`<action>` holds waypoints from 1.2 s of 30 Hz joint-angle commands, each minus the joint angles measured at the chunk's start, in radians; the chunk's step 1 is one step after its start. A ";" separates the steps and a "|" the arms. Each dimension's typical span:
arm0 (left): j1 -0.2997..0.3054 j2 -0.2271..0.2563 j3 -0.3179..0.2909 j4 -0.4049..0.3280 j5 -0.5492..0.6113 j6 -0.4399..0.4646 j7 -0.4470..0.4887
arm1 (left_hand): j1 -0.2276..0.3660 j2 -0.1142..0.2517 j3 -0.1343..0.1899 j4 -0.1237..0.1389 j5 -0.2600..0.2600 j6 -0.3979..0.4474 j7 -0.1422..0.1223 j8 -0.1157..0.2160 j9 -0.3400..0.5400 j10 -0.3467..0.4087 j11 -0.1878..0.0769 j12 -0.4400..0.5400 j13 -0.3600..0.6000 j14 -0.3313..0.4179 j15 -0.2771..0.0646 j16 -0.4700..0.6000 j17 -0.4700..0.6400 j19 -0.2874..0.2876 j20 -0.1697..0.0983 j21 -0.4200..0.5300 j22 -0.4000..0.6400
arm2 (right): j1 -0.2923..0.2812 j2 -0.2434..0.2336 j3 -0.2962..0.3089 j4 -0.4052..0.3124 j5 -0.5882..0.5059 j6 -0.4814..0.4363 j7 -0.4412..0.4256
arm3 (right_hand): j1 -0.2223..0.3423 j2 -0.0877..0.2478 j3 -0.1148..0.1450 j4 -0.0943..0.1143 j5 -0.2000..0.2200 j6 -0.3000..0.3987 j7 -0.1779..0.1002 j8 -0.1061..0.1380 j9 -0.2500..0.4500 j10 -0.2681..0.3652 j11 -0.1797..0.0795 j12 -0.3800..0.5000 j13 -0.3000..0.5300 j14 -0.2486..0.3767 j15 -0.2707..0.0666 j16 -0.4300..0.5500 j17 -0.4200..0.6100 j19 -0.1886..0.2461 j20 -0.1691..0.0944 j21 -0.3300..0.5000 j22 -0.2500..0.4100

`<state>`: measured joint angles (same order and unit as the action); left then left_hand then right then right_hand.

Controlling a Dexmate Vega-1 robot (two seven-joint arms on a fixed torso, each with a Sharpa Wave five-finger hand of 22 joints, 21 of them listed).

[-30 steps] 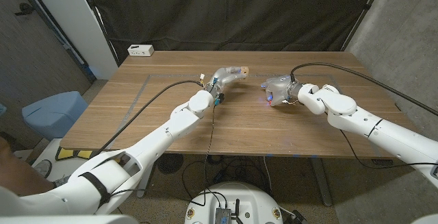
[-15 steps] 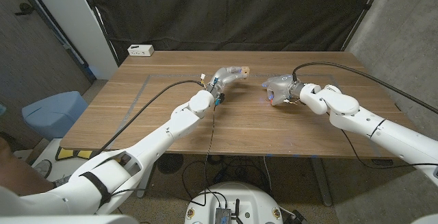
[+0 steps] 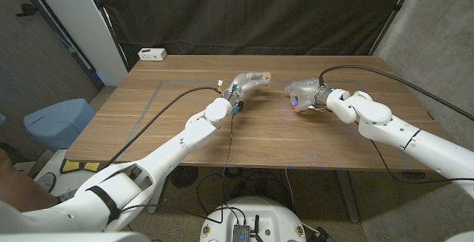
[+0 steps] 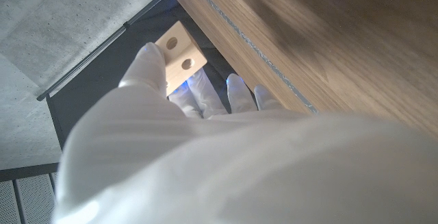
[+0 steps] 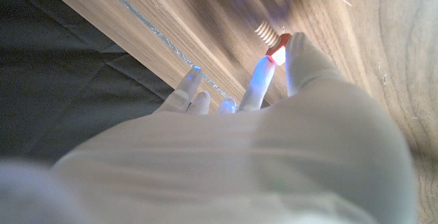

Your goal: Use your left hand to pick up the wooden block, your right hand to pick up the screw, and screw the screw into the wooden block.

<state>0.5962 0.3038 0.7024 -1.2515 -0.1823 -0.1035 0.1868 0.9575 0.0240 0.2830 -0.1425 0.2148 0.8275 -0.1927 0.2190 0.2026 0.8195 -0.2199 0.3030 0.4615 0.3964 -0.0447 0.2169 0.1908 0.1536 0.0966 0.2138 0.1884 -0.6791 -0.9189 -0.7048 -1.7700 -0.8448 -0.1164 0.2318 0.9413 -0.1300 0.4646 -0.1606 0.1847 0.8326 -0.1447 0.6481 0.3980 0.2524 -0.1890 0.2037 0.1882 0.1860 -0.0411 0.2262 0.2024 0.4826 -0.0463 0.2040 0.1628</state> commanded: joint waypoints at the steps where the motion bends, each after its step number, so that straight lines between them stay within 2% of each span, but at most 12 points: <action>1: 0.001 -0.008 0.006 0.017 0.003 -0.028 -0.009 | 0.001 0.008 0.000 0.002 0.005 0.014 0.002 0.004 0.004 0.007 0.000 -0.001 0.006 0.009 -0.069 0.004 0.002 0.000 0.000 0.003 0.004 | -0.030 -0.018 0.035 -0.052 0.029 -0.038 -0.003 | 0.007 0.003 0.009 -0.002 0.004 0.011 0.002 0.011 0.006 0.016 0.000 0.006 0.002 0.009 -0.082 0.001 0.005 0.007 -0.049 -0.001 0.003; 36: 0.012 -0.034 0.023 0.040 0.036 -0.091 0.002 | 0.001 0.011 -0.004 -0.001 0.006 0.019 0.003 0.004 0.004 0.011 0.000 -0.008 0.010 0.010 -0.070 0.003 0.001 -0.004 0.000 0.002 0.004 | -0.112 -0.057 0.145 -0.180 0.160 -0.174 -0.047 | 0.003 0.005 0.017 0.001 0.004 0.031 0.015 0.041 0.021 0.056 0.011 0.008 0.002 0.032 -0.081 -0.003 0.006 0.037 -0.058 -0.004 0.003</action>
<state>0.6025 0.2754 0.7219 -1.2163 -0.1578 -0.1785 0.1777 0.9577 0.0237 0.2806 -0.1450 0.2146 0.8294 -0.1945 0.2190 0.2025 0.8193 -0.2198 0.2955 0.4671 0.3964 -0.0447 0.2169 0.1910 0.1537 0.0966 0.2138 0.1884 -0.7680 -0.9643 -0.5880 -1.9168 -0.7221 -0.2508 0.2065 0.9411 -0.1301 0.4726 -0.1607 0.1844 0.8556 -0.1285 0.6810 0.4155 0.2987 -0.1786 0.2076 0.1882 0.2056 -0.0393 0.2262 0.2070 0.5060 -0.0482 0.1996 0.1630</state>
